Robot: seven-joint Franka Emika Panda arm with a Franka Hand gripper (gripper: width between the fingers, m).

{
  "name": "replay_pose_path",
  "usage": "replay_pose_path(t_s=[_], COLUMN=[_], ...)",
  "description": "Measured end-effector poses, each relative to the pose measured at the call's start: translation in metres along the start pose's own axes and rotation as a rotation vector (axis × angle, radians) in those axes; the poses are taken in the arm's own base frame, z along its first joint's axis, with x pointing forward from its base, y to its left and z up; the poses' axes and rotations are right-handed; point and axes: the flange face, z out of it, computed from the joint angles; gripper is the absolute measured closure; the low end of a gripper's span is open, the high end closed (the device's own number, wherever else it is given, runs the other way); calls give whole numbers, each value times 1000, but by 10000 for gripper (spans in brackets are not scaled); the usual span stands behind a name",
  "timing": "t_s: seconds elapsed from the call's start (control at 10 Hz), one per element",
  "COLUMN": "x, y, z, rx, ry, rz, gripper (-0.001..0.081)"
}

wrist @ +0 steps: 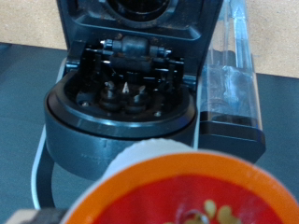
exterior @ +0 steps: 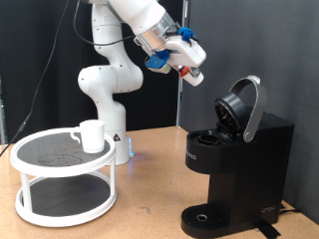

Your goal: Make a cup of coffee with the keurig machine

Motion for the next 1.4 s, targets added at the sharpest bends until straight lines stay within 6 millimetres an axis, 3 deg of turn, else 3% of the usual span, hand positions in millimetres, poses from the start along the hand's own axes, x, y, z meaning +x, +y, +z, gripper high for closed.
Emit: replay_pose_path(t_s=[0.6,1.4], x=[-6,3], y=[0,-24], z=[10,84], rx=[19,105], ry=[11,142], rz=[7,33], gripper=[440,440])
